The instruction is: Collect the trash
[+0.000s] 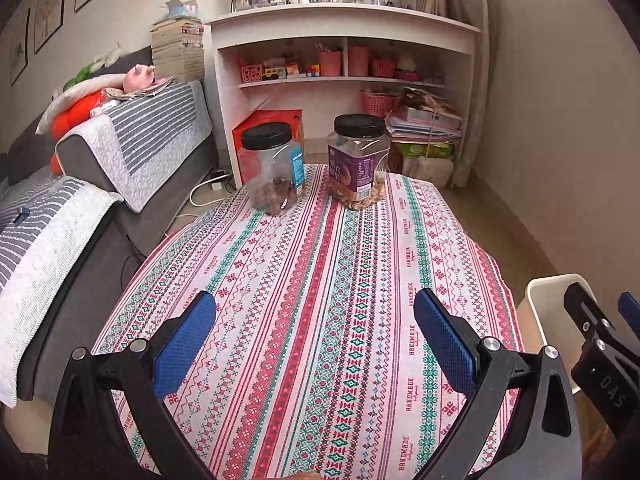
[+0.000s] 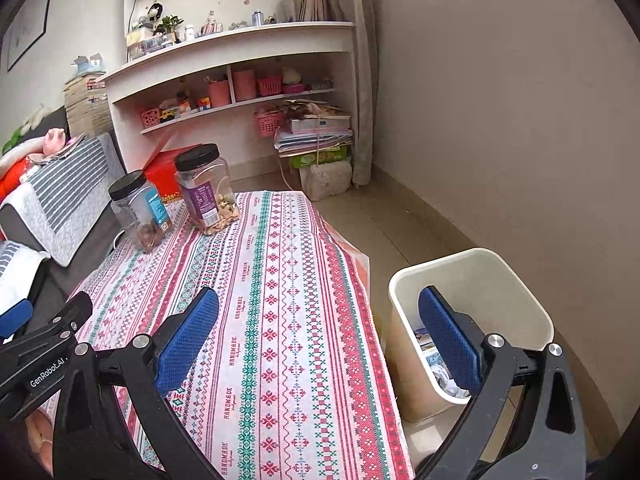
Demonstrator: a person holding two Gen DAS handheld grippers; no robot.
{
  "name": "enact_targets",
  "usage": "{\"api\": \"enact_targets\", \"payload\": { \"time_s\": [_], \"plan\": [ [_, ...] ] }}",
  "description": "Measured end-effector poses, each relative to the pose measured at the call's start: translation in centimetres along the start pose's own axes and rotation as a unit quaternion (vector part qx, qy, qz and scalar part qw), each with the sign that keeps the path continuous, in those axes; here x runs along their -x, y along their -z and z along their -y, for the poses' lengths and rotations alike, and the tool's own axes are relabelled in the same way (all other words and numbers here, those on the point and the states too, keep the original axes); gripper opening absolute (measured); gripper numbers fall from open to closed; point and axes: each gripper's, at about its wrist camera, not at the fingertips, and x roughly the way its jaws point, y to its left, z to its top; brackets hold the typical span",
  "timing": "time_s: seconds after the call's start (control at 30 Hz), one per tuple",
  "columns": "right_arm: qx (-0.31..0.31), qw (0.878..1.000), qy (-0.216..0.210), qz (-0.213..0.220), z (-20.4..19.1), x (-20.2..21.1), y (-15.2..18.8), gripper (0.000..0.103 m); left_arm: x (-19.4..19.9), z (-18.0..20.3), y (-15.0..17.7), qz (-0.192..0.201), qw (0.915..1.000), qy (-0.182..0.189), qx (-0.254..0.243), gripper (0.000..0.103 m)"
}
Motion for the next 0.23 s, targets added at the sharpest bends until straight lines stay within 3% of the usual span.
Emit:
{"api": "enact_targets", "payload": {
  "time_s": [0.23],
  "plan": [
    [0.014,1.000,-0.005,-0.004,-1.5,-0.7,0.0,0.096,0.2,-0.7,0.0,0.000,1.0000,-0.006,0.004,0.096]
  ]
}}
